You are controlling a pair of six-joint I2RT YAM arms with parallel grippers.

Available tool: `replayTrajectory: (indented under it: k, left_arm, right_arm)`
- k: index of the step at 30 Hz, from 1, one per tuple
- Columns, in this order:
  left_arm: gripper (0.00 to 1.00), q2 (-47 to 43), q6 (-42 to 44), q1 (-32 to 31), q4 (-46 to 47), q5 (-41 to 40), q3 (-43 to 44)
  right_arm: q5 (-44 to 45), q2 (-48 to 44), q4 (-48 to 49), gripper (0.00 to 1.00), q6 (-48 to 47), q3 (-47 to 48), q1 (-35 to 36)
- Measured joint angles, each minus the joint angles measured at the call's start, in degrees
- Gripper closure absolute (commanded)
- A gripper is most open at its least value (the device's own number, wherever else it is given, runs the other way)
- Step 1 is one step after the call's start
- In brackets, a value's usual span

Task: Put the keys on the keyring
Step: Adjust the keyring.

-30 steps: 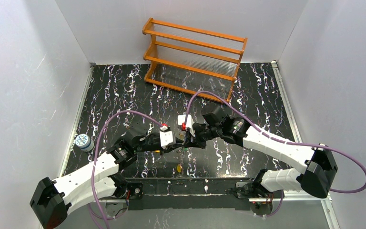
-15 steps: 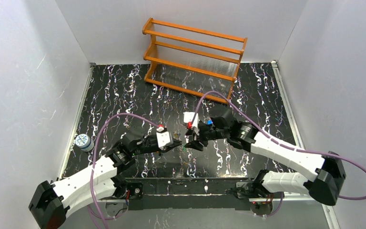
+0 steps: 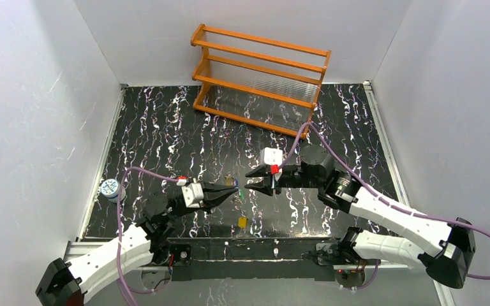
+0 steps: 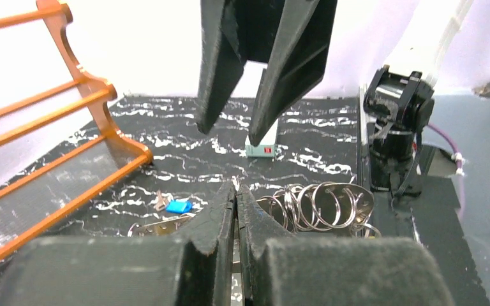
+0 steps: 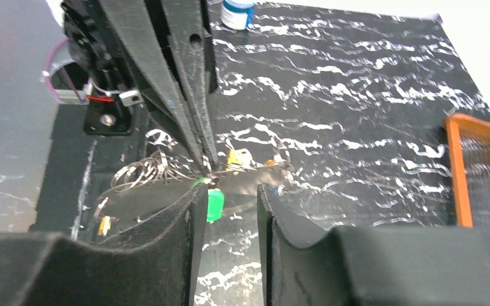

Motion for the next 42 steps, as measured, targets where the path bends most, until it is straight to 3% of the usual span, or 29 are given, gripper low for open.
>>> replayTrajectory:
  k: [12,21,25,29,37,38,42]
  left_arm:
    - [1.00,-0.2,-4.8,0.0,9.0,0.0,-0.7]
    - [1.00,0.7,-5.9,0.0,11.2,0.3,-0.7]
    - [1.00,1.0,-6.2,0.0,11.7,0.4,-0.7]
    - [1.00,1.0,-6.4,0.1,12.2,0.3,-0.8]
    - [1.00,1.5,-6.8,0.1,12.8,0.2,-1.4]
    - [0.95,1.6,-6.9,0.1,12.9,0.1,-1.4]
    - [0.45,1.7,-6.9,0.2,13.1,-1.3,-1.6]
  right_arm:
    - [-9.9,1.3,7.9,0.67,3.0,-1.7,0.0]
    - [-11.7,4.2,10.1,0.69,4.3,-1.7,0.0]
    - [-11.6,4.4,10.9,0.79,4.5,-1.7,0.0]
    - [-11.7,4.6,11.5,0.99,4.6,-1.7,-0.2]
    - [-11.8,4.9,10.9,0.99,4.4,-1.7,-0.2]
    - [-11.6,4.9,10.9,0.99,4.4,-1.7,-0.2]
    - [-11.1,4.8,10.5,0.99,4.6,-1.7,-0.2]
